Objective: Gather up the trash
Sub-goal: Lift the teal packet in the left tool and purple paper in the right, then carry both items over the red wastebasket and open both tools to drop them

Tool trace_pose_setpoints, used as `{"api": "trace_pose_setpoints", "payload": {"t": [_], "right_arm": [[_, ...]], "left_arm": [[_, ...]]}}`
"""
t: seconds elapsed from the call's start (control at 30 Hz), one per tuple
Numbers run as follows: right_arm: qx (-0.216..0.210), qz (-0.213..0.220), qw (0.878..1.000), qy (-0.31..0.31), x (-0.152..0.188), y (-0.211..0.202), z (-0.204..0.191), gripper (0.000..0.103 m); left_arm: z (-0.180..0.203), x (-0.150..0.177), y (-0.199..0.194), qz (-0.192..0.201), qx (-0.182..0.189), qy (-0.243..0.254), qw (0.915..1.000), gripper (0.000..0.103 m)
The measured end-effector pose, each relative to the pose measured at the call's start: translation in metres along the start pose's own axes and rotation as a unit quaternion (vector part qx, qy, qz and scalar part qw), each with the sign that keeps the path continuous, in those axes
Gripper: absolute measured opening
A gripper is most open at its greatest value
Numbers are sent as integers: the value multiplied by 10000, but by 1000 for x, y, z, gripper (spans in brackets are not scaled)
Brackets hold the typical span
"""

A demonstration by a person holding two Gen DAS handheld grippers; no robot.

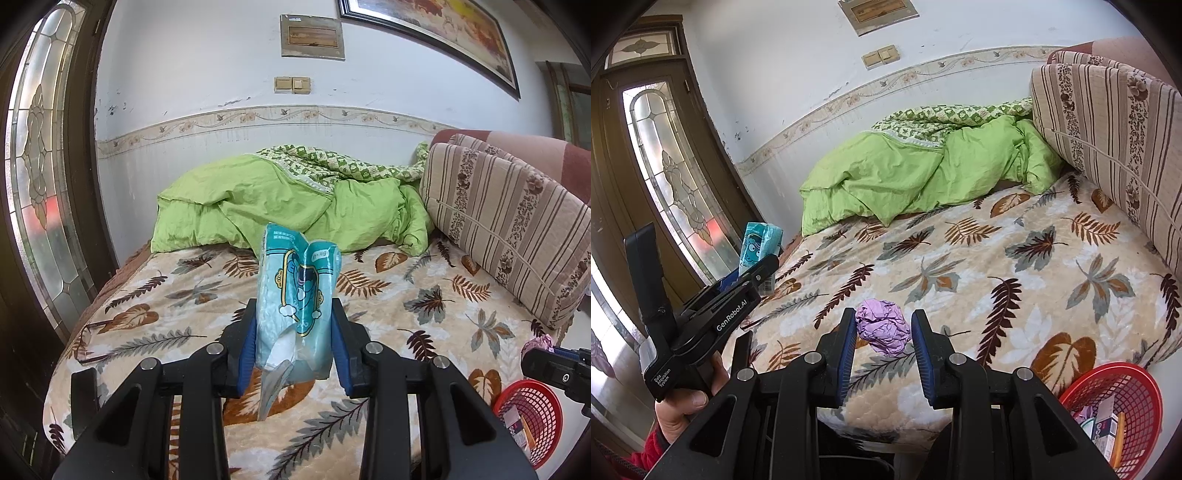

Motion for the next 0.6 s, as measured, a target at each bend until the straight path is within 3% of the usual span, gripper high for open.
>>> {"api": "trace_pose_setpoints", "payload": {"t": [0.6], "right_arm": [[-22,195,9994,281,8,-20,26,32]], "left_arm": [[35,2,1,-75,249,483,9985,35]]}}
Point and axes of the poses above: each gripper's, at about its wrist camera, not at the fingertips, and y roughly the way its jaws point, z to its right, x to its underside, the point moved 1 cm from there along y, roughly the way its jaws point, and after that the axes turned 15 degrees about -z, right-handed, at the moved point
